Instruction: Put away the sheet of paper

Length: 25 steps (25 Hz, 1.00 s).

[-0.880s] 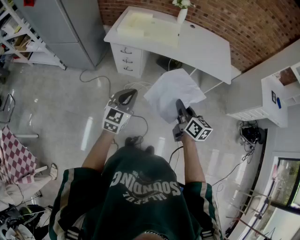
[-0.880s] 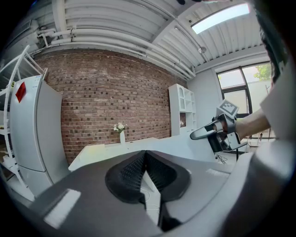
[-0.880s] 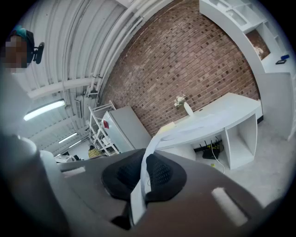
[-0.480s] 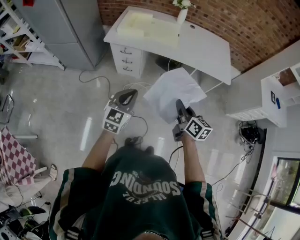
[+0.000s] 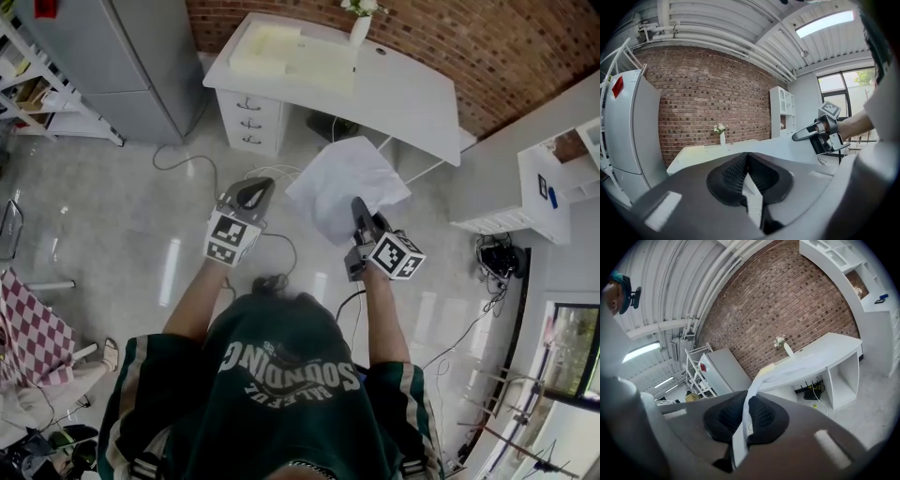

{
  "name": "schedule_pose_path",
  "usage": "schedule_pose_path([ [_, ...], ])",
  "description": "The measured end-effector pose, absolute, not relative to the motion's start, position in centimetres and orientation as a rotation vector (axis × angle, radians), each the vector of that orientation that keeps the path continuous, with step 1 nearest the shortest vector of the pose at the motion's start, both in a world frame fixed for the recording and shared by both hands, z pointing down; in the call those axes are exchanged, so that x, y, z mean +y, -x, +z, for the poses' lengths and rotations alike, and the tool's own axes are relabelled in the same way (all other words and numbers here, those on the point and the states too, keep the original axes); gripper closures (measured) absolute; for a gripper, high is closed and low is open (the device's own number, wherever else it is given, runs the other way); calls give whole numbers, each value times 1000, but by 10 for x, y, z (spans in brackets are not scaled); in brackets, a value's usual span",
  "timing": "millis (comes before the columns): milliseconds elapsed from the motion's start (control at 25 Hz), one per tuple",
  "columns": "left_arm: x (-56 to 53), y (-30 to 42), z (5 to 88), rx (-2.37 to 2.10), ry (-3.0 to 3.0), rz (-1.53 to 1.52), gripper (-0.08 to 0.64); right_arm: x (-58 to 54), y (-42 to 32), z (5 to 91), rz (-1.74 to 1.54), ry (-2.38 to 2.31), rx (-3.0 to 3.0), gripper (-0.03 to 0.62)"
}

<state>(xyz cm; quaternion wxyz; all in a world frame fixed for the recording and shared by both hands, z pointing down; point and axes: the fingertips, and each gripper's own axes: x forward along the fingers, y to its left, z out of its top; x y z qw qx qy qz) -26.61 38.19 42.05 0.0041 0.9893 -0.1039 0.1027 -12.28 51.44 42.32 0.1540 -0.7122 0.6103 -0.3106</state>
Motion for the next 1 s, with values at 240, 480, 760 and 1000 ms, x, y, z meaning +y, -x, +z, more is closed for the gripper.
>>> schedule_pose_path([
  [240, 372, 265, 422, -271, -3102, 328, 549, 509, 131, 423, -879, 2065, 1711, 591],
  [480, 364, 247, 427, -248, -3099, 341, 549, 503, 117, 427, -890, 2069, 1703, 592],
  [760, 340, 209, 431, -271, -3104, 355, 549, 471, 77, 432, -893, 2038, 1717, 591],
  [1000, 305, 165, 427, -322, -3095, 375, 549, 432, 30, 426, -898, 1997, 1755, 591],
])
